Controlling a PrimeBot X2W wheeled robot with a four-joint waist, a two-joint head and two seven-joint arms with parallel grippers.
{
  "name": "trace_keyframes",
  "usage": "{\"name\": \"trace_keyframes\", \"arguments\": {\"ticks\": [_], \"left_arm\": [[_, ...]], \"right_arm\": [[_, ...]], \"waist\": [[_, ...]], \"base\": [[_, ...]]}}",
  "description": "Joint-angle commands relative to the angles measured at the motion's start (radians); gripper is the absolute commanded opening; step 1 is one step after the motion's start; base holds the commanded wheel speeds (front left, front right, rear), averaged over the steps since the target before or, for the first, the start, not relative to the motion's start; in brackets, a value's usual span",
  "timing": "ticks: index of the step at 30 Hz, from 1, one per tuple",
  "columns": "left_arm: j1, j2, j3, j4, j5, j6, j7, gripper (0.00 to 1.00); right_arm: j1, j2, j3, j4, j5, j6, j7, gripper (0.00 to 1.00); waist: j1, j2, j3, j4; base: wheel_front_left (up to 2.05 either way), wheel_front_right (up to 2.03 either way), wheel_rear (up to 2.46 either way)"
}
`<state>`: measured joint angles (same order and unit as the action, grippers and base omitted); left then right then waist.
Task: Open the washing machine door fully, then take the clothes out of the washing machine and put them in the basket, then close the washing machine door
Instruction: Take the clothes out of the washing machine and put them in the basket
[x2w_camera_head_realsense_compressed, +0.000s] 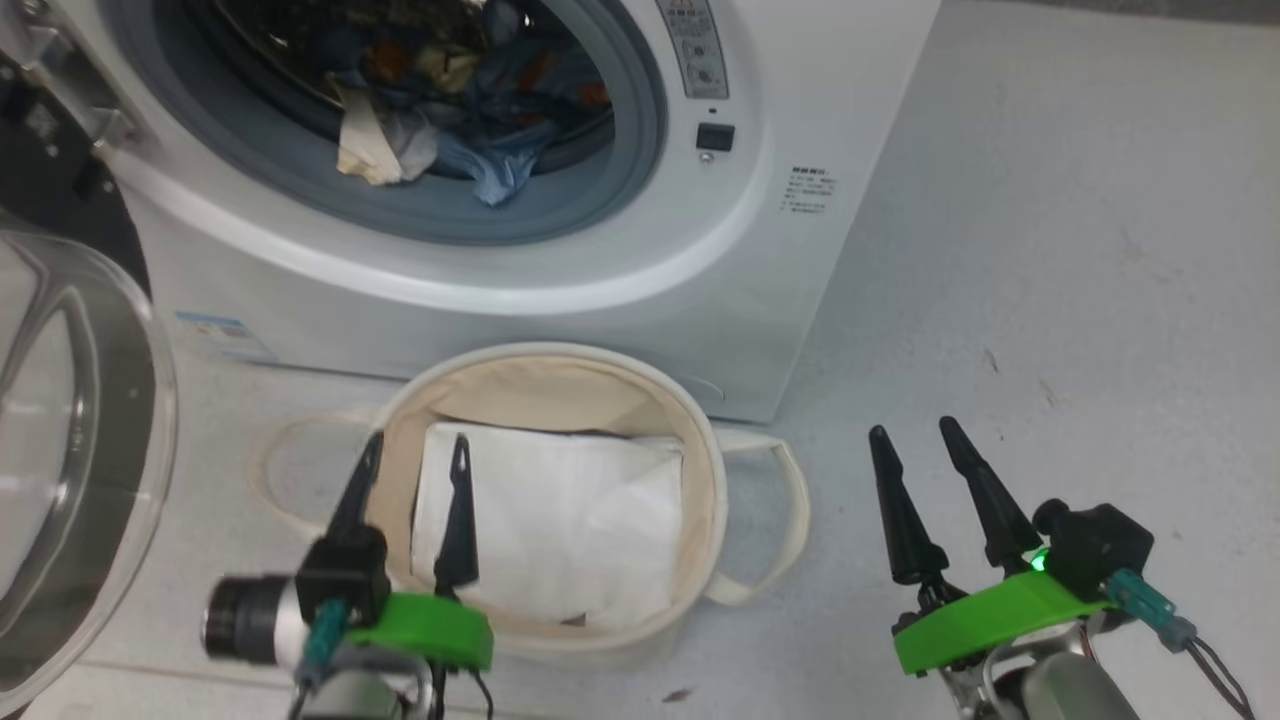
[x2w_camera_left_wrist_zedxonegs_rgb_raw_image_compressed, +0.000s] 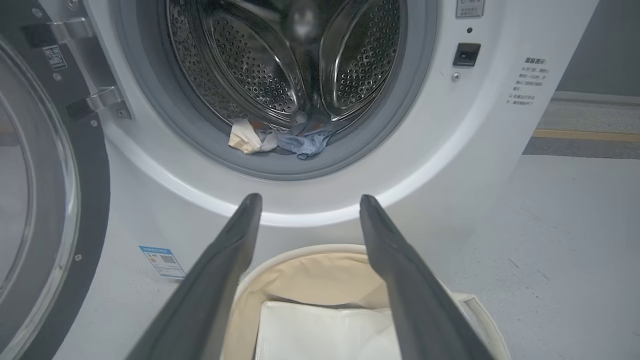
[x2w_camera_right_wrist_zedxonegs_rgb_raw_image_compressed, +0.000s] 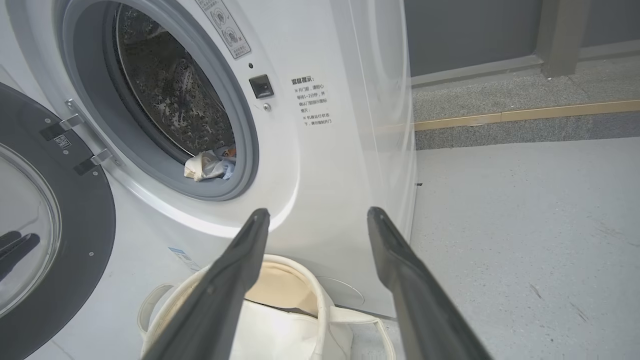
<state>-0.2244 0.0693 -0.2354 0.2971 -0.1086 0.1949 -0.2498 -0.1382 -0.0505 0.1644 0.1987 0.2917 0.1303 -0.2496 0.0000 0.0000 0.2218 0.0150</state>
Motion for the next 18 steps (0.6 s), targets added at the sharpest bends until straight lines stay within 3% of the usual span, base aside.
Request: {"name": "trace_keyframes", "arguments": {"ticks": [1,6,18], "left_arm": [[-0.068,0.021,0.038,-0.012,0.007,0.002,-0.002,1.00],[-0.241,0.046,0.053,0.048,0.005,-0.018,0.033,1.00],[-0.693,0.186,0.085,0.216,0.049,-0.048,0.171,1.00]], "right_arm": [[-0.031,0.000,0.032,-0.035,-0.005,0.000,-0.012,1.00],[-0.058,0.000,0.051,-0.057,0.008,0.000,-0.012,1.00],[-0.153,0.000,0.053,-0.117,-0.008,0.000,-0.012,1.00]], "waist": [[0.0000,0.0000,0.043,-0.015],[0.0000,0.0000,0.145,-0.036],[0.0000,0.0000,0.412,-0.088]], "base": [[0.00,0.00,0.00],[0.00,0.00,0.00],[0.00,0.00,0.00]]}}
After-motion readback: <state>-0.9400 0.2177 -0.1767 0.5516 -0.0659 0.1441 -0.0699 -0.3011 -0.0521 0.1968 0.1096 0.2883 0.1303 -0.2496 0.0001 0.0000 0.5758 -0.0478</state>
